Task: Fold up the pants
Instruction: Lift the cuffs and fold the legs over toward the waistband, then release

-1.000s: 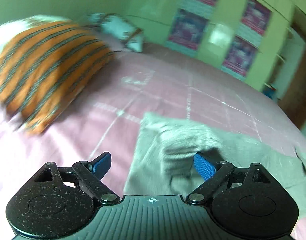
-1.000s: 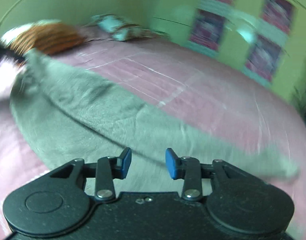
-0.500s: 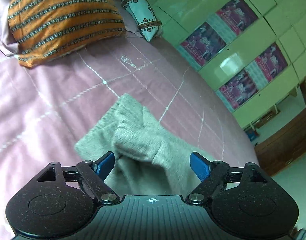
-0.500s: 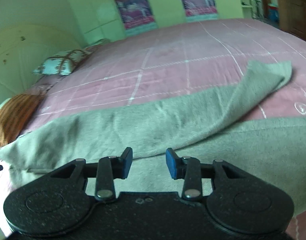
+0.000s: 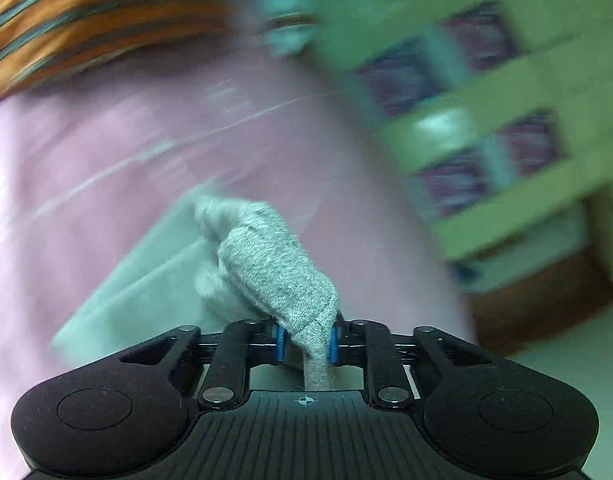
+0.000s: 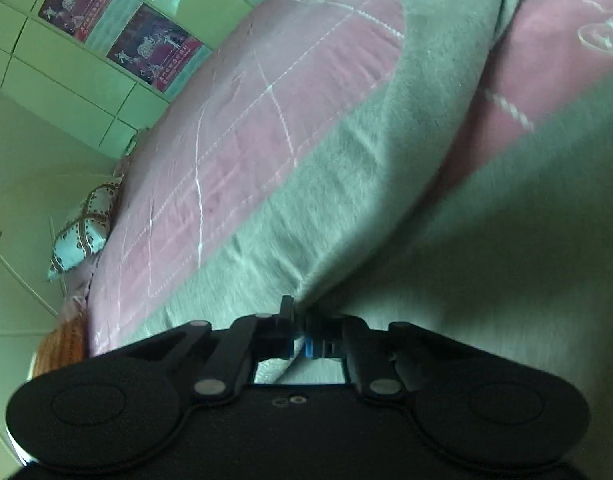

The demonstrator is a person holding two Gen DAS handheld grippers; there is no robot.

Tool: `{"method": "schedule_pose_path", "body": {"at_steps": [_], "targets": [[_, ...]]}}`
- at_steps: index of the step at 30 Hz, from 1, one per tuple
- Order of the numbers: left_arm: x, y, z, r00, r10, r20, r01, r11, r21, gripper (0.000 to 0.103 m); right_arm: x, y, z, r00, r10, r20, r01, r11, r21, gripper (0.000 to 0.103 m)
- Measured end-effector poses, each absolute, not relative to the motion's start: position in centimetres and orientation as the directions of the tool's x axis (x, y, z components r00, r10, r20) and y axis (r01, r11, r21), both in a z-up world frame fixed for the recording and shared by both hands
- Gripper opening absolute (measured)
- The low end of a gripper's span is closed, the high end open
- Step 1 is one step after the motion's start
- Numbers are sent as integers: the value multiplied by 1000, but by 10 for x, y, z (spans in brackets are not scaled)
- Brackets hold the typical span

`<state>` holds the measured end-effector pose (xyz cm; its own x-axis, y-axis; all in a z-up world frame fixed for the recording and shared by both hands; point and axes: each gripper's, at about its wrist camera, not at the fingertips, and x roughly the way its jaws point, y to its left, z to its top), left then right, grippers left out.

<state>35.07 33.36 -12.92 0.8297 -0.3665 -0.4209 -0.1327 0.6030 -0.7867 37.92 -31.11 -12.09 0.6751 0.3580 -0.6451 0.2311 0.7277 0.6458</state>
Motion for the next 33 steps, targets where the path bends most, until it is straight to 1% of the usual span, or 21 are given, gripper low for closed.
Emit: {"method": "schedule_pose_path", "body": {"at_steps": [2,3,5,6,8,9,10,11,14,15,16,18,20,21,23,25,26,27,29,32,33], "targets": [[347,339,-99,859,-427,-282,24,583,-812,17,367,-314,-80,761,358,-542,109,752,650,0],[343,343,-92,859,-436,-267,58,602,-797,17,352,-314,-56,799,356,-484,47,766,641,0],[336,352,-102,842,-437,-317,50,648,-760,18,313,-317,-26,841,362,-402,-41,783,620,0],[334,354,-117,818,-417,-395,2,689,-725,18,291,-317,-23,844,370,-388,-72,795,603,0],[338,354,-168,697,-356,-622,-171,761,-626,17,265,-307,-48,806,396,-441,-82,811,579,0],[335,352,-190,651,-339,-679,-211,779,-591,17,260,-297,-74,761,388,-519,-76,849,523,0],[327,352,-198,681,-338,-649,-203,765,-611,17,261,-288,-105,688,368,-626,-40,880,473,0],[322,354,-200,704,-340,-623,-215,734,-644,17,262,-289,-134,628,372,-684,31,866,499,0],[324,346,-200,715,-322,-620,-217,742,-635,17,256,-299,-146,659,386,-646,96,808,581,2],[327,345,-201,713,-322,-623,-223,738,-637,17,256,-299,-144,663,379,-645,98,811,577,8],[331,347,-201,710,-324,-625,-227,735,-639,18,257,-298,-142,665,368,-650,96,821,563,9],[337,344,-195,709,-321,-628,-218,747,-628,17,263,-299,-140,657,352,-667,112,829,548,2],[328,344,-175,759,-361,-542,-138,724,-676,17,267,-298,-130,652,338,-679,118,839,531,0],[326,344,-162,782,-382,-494,-94,710,-698,17,268,-300,-115,678,346,-648,104,828,552,0],[321,344,-154,774,-362,-519,-77,760,-645,17,257,-300,-84,750,339,-567,40,834,551,0],[327,337,-173,696,-334,-636,-118,820,-559,17,241,-305,-71,783,336,-524,-1,843,538,0],[329,333,-184,667,-313,-676,-122,849,-514,17,236,-307,-76,772,343,-536,0,843,539,0],[328,330,-189,681,-310,-664,-116,849,-516,18,235,-308,-90,742,345,-575,12,851,525,0],[326,330,-190,695,-300,-653,-142,833,-534,17,244,-307,-133,628,321,-709,99,871,482,0],[330,327,-179,699,-291,-653,-117,855,-506,17,235,-312,-141,657,328,-679,124,841,526,0],[333,325,-170,714,-302,-632,-88,857,-508,17,234,-312,-140,658,325,-680,124,844,523,0]]}}
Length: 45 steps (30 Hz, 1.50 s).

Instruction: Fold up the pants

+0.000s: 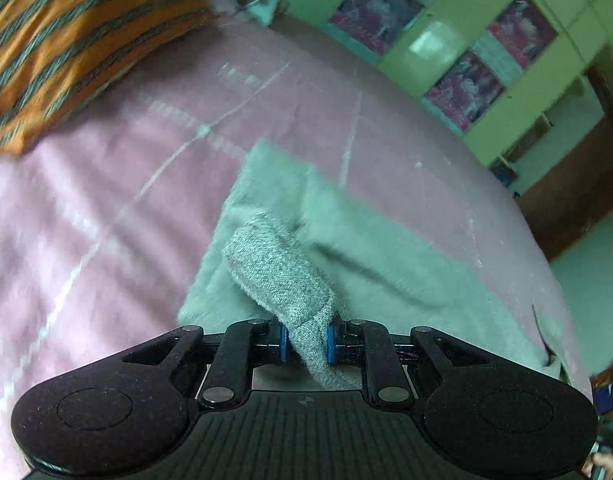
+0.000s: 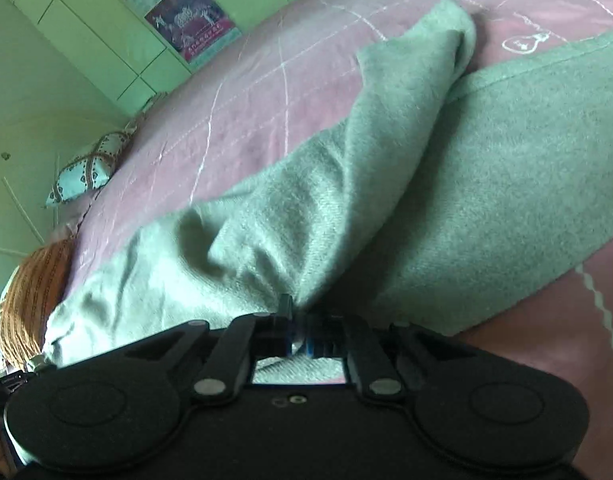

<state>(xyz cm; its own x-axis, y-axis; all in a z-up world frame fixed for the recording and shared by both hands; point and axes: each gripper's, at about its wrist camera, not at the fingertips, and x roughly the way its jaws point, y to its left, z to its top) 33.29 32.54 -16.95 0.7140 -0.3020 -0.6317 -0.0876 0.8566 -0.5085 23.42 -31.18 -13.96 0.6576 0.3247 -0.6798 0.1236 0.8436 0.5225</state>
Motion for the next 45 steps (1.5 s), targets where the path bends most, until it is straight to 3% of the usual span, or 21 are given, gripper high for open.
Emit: {"method": "schedule_pose_path", "body": {"at_steps": [4,5,7,10,17,18,22,24,25,28,32,38,40,42,45], "targets": [[326,332,-134,790,-331,-516,0,842,-540,17,238,-309,-101,732,333,-594,76,827,557,0],[327,332,-140,779,-319,-540,-17,850,-526,17,237,-309,-95,753,326,-572,63,829,556,0],[336,327,-175,655,-283,-701,-85,894,-440,17,235,-309,-95,775,302,-555,47,849,527,0],[326,327,-187,676,-280,-681,-104,879,-465,17,250,-320,-143,654,315,-688,163,830,534,0],[315,322,-176,691,-240,-682,-109,898,-427,19,249,-320,-142,665,309,-680,157,832,532,0],[312,320,-172,692,-230,-684,-114,901,-419,22,250,-321,-142,661,312,-683,157,832,531,0],[284,311,-150,714,-134,-687,-146,931,-334,28,238,-317,-118,678,287,-677,142,852,504,16],[270,300,-139,716,7,-698,-214,954,-211,71,227,-320,-111,690,257,-676,127,877,463,18],[264,294,-134,726,61,-685,-236,958,-165,72,221,-323,-108,699,249,-671,124,881,456,18],[250,272,-119,750,6,-662,-175,966,-190,72,207,-336,-98,728,213,-652,133,889,439,17],[255,215,-121,739,18,-674,-130,985,-116,72,205,-359,-86,762,183,-620,158,877,454,17],[277,151,-140,668,222,-710,-227,970,89,72,250,-352,-76,768,140,-625,128,922,365,18],[284,140,-147,639,253,-726,-225,964,138,77,266,-343,-75,771,118,-626,108,944,311,19],[286,140,-155,632,252,-733,-235,963,129,85,282,-334,-76,767,91,-635,90,965,246,19],[287,143,-156,631,237,-739,-237,966,108,89,306,-322,-83,744,24,-667,78,989,123,23]]}}
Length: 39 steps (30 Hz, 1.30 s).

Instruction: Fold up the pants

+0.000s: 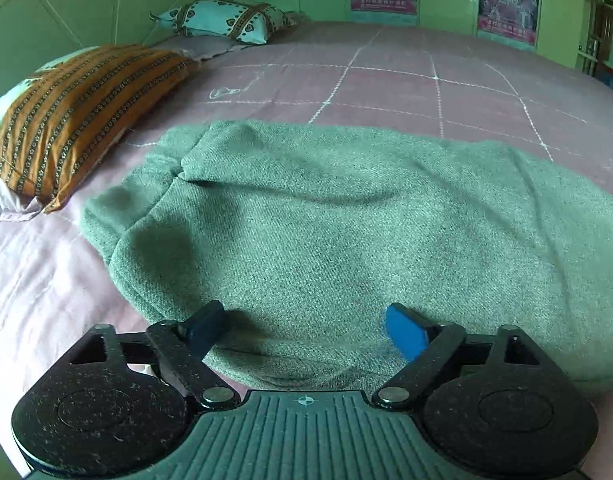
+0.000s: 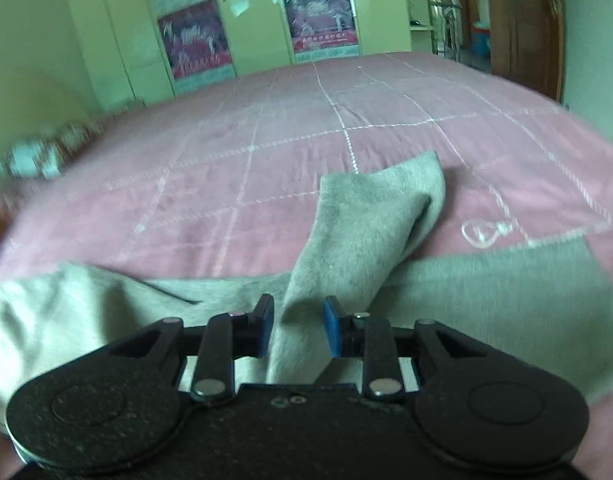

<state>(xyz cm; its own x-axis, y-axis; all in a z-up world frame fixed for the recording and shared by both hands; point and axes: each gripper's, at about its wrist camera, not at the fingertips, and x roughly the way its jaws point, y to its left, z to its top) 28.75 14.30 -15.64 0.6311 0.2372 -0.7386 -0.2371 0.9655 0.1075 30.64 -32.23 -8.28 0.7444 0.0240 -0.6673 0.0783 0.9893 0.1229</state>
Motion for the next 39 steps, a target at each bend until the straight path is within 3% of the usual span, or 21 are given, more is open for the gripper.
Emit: {"method": "schedule_pose_path", "body": {"at_steps": [2,3,5,9,12,15,20,23,24,26,27,29,31,33,34,35,36,39], "targets": [[288,144,-155,628,227,-744,-225,969,106,90,320,-318,-91,717,-27,-696,69,997,33,21],[289,145,-156,627,218,-748,-217,971,101,90,321,-320,-92,714,-30,-700,63,998,21,0],[290,148,-157,628,198,-753,-204,975,86,91,312,-333,-87,726,-70,-684,123,992,28,0],[287,150,-159,637,182,-749,-193,978,73,91,239,-371,-72,796,-77,-600,274,930,244,0],[285,148,-158,635,177,-752,-189,979,71,91,216,-402,-109,705,-103,-702,427,851,304,0],[283,149,-157,637,165,-753,-185,981,58,92,213,-404,-95,749,-115,-652,378,883,278,21],[284,150,-158,640,174,-748,-198,978,58,92,251,-378,-66,796,-71,-601,203,967,156,23],[284,149,-158,638,175,-750,-198,978,60,92,295,-355,-72,757,-102,-646,110,994,-27,33],[285,149,-158,637,173,-752,-196,979,59,92,307,-352,-77,732,-109,-673,83,994,-71,32],[285,150,-158,635,165,-755,-189,980,55,93,322,-350,-84,700,-142,-700,62,988,-139,2],[285,151,-158,635,160,-755,-185,981,53,93,323,-356,-84,693,-163,-702,86,986,-145,0],[285,151,-158,639,155,-753,-180,982,49,93,300,-379,-71,733,-176,-657,200,979,-39,0],[284,151,-159,644,155,-750,-179,983,49,94,260,-408,-70,762,-142,-632,315,934,170,2],[284,149,-160,645,156,-748,-178,983,52,95,230,-436,-95,727,-94,-680,421,844,333,11],[285,149,-160,644,158,-749,-178,983,54,95,222,-444,-107,711,-70,-700,439,821,364,10],[285,149,-160,642,157,-750,-177,983,54,95,215,-448,-111,724,-57,-688,421,827,374,11],[285,149,-160,642,154,-751,-175,983,52,95,210,-446,-107,733,-72,-677,400,850,343,18],[285,149,-160,643,154,-750,-176,983,51,96,213,-427,-84,762,-125,-635,317,928,197,22]]}}
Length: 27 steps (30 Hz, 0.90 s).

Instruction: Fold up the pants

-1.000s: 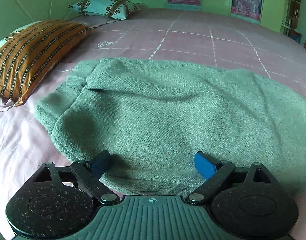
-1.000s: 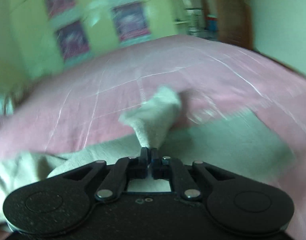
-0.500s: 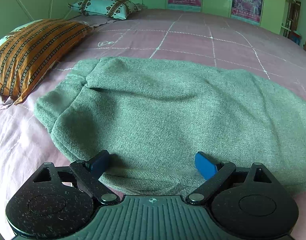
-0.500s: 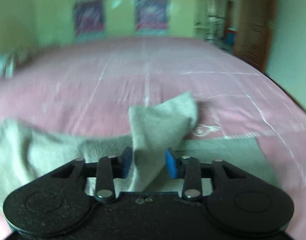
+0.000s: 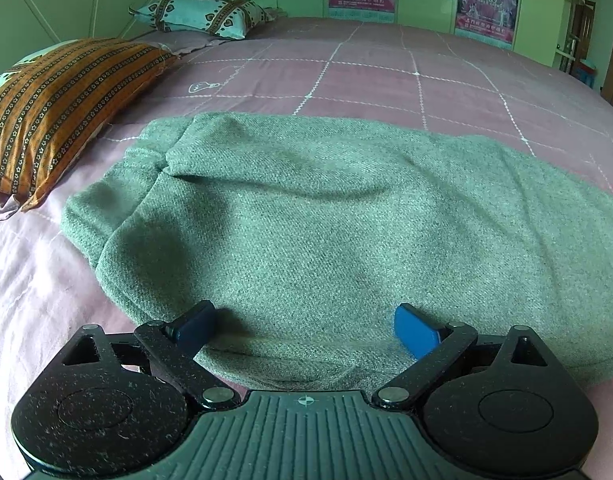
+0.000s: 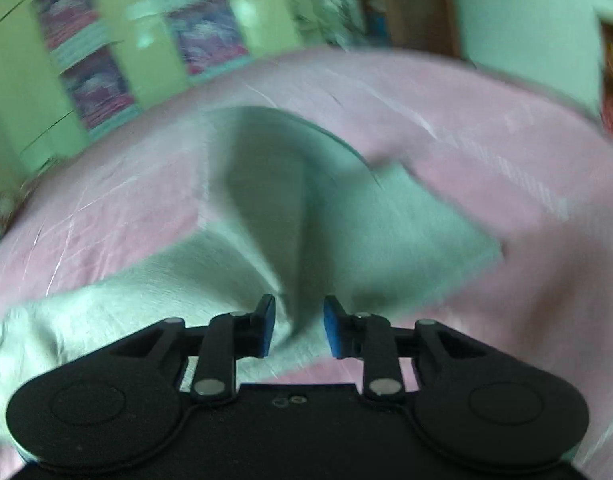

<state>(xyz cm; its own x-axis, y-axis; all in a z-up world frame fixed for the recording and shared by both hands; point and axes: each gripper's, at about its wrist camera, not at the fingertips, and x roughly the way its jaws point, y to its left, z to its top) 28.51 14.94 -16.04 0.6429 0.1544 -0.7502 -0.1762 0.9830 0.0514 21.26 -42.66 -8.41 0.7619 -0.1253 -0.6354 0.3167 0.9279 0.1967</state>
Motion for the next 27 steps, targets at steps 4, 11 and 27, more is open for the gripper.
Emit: {"method": "schedule_pose_path", "body": {"at_steps": [4,11,27], "targets": [[285,149,-160,642,155,-751,-179,983,51,96,240,-404,-74,762,-200,-616,241,970,-16,36],[285,149,-161,644,147,-751,-171,984,46,97,240,-462,-72,751,-127,-648,405,864,299,36],[285,146,-162,644,152,-750,-176,983,49,101,247,-525,-110,751,22,-660,499,635,589,0]]}}
